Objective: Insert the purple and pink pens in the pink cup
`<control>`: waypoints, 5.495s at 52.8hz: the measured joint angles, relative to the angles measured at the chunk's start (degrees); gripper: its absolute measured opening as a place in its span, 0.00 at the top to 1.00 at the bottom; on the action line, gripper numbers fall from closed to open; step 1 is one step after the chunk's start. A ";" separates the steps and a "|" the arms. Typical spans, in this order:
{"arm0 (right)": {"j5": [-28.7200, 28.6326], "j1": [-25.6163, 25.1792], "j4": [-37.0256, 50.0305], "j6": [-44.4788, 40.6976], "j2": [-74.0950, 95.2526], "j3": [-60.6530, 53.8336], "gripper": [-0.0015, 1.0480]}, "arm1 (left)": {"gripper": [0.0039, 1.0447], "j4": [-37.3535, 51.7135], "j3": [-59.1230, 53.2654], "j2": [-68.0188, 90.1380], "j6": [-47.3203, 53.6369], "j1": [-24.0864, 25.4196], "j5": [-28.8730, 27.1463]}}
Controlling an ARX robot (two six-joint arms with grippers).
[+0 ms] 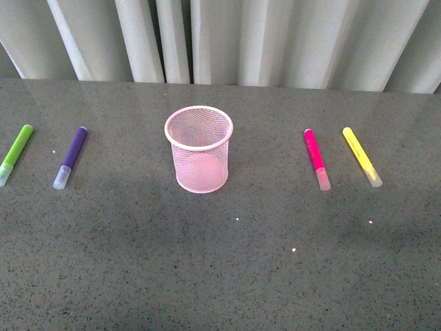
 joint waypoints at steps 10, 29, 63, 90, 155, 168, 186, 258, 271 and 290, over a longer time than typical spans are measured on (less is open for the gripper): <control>0.00 0.00 0.00 0.00 0.00 0.00 0.07 | 0.06 0.00 0.00 0.00 0.00 0.00 0.00; 0.00 0.00 0.00 0.00 0.00 0.00 0.07 | 0.06 0.00 0.00 0.00 0.00 0.00 0.00; 0.00 0.00 0.00 0.00 0.00 0.00 0.07 | 0.06 0.00 0.00 0.00 0.00 0.00 0.00; 0.00 0.00 0.00 0.00 0.00 0.00 0.07 | 0.06 0.00 0.00 0.00 0.00 0.00 0.00; 0.00 0.00 0.00 0.00 0.00 0.00 0.07 | 0.06 2.71 48.28 81.02 0.55 5.05 8.46; 0.00 0.00 0.00 0.00 0.00 0.00 0.07 | 0.06 0.04 59.28 98.18 3.58 4.48 6.34; 0.00 0.00 0.00 0.00 0.00 0.00 0.07 | 0.06 0.81 67.45 114.79 7.15 2.89 3.56; 0.00 0.00 0.00 0.00 0.00 0.00 0.07 | 0.06 -1.62 81.53 135.45 6.60 1.77 1.36; 0.00 0.00 0.00 0.00 0.00 0.00 0.07 | 0.40 -2.84 82.49 135.99 5.75 1.75 0.59; 0.00 0.00 0.00 0.00 0.00 0.00 0.07 | 0.88 -1.79 81.61 135.78 2.25 0.87 0.61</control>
